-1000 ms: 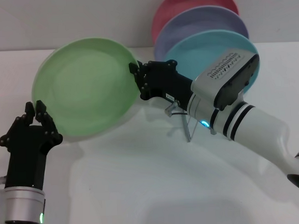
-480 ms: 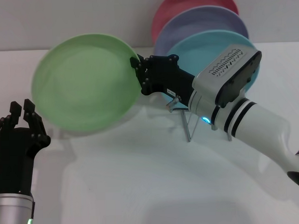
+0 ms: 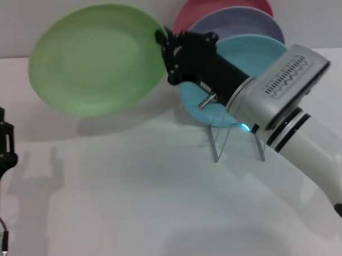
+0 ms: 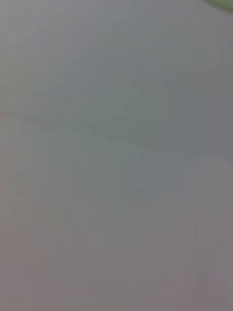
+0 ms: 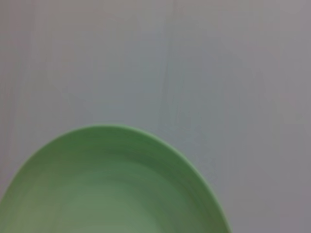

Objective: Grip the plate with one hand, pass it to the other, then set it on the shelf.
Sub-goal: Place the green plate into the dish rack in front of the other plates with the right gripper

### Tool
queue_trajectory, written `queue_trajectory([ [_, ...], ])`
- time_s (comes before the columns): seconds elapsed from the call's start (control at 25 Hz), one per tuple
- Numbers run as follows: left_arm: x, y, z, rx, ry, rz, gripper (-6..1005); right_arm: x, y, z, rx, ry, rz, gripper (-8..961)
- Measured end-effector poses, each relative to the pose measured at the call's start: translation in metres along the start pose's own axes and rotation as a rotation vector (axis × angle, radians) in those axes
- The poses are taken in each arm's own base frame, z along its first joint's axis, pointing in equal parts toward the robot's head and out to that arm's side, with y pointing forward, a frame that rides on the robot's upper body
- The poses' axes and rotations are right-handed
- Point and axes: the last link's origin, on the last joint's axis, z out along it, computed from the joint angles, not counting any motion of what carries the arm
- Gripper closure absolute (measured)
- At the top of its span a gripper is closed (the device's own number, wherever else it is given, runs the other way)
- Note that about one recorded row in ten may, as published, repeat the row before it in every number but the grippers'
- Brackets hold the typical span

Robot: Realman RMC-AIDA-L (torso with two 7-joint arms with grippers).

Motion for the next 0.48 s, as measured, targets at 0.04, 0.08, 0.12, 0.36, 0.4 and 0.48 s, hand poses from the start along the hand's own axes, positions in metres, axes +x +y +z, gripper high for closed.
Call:
queue_trajectory([
  [0.04,0.0,0.0,0.0,0.0,0.0,0.0,570,0.0,0.0,0.0,0.0,0.0,0.0,931],
  [0.08,0.0,-0.004,0.001,0.008,0.002,0.002,456,-0.005,0.001,-0.003,0.008,-0.03,-0.015,931],
  [0.12,0.0,-0.01,0.002,0.014,0.004,0.004,453,-0.009,0.001,-0.007,0.016,-0.055,-0.023,931],
  [0.36,-0.003,-0.037,0.012,0.036,0.0,-0.01,421,-0.03,0.005,-0.041,0.11,-0.176,-0.122,931],
  [0.4,-0.005,-0.043,0.016,0.031,-0.008,-0.011,413,-0.032,0.006,-0.048,0.134,-0.188,-0.149,931],
  [0.48,-0.006,-0.044,0.019,0.027,-0.013,-0.015,395,-0.036,0.009,-0.062,0.184,-0.205,-0.197,932],
])
